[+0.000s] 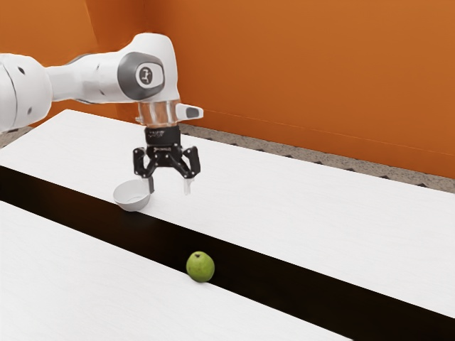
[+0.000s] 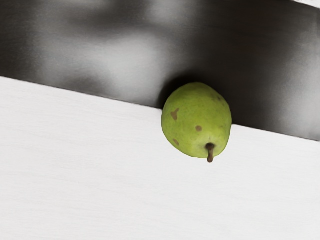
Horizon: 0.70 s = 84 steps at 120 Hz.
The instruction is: Place the pear in the bowl.
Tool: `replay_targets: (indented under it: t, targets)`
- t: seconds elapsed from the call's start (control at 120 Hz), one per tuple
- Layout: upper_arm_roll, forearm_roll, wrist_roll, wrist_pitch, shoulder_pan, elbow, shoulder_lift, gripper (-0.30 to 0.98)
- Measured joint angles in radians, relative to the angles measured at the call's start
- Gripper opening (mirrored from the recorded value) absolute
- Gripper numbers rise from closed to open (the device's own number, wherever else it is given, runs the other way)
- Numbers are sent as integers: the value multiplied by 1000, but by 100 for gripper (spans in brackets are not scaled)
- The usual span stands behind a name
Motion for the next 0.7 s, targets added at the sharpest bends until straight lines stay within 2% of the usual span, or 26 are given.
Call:
replay_targets:
  t: [0.175, 0.358, 0.7]
  targets:
    - [0, -80, -177, 75, -24, -7, 96, 67]
    - [0, -141, -328, 181, -29, -118, 135, 67]
    - [0, -176, -507, 263, -37, -162, 214, 67]
